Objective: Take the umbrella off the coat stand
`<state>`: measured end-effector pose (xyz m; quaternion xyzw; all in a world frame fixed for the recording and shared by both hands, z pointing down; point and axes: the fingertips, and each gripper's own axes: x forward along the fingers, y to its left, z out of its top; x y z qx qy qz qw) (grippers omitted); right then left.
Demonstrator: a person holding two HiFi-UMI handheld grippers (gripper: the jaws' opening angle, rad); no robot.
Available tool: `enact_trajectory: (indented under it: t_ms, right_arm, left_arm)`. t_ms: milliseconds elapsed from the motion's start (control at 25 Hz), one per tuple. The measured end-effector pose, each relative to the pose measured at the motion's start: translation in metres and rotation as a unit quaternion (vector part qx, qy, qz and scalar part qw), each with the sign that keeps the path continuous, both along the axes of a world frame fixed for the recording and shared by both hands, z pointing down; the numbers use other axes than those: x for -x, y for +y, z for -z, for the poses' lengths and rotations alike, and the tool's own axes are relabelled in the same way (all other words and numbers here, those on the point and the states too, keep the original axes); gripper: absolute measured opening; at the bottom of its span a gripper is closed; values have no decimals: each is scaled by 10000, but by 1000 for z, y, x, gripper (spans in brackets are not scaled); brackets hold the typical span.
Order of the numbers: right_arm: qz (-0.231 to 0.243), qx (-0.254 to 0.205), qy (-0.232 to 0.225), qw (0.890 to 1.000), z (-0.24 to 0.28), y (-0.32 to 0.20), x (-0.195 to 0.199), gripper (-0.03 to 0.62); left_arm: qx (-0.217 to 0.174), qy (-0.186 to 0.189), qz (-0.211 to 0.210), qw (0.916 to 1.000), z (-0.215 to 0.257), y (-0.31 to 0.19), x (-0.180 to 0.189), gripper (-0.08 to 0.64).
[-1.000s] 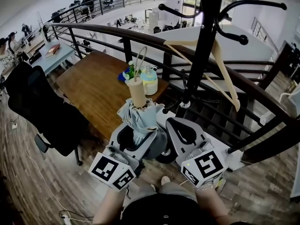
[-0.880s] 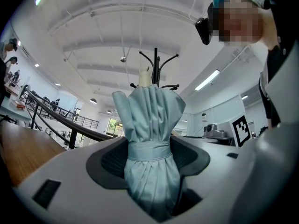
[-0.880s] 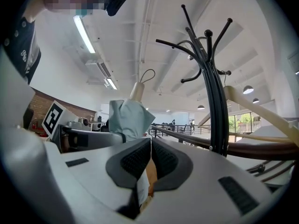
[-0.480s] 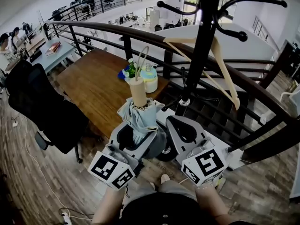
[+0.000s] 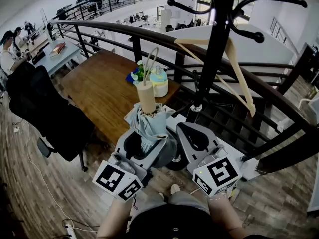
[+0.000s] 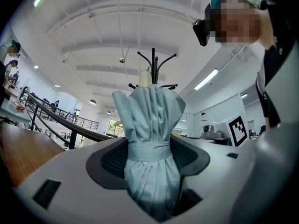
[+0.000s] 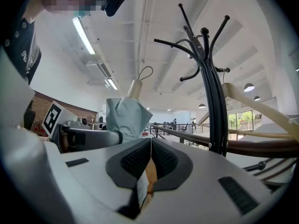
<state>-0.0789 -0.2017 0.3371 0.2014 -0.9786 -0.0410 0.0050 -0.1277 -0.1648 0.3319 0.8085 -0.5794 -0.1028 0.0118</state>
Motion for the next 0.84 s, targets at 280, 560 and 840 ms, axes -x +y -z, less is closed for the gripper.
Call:
enact_trajectory:
  t_ms: [280,560,840]
  right_arm:
    - [70,41,-4,10000,-3,0,0,29]
    - [-4,49,-9,10000,-5,0,-5,28]
    - [-37,70,30,10000,-10,-1,-11,29]
  left_arm:
    - [102,85,12,9999,-5,-3,0,290]
    - [139,-38,-33,9999,-7,-3,-4,290]
    - [173,-96,-93,9998,-10,-7,-11,290]
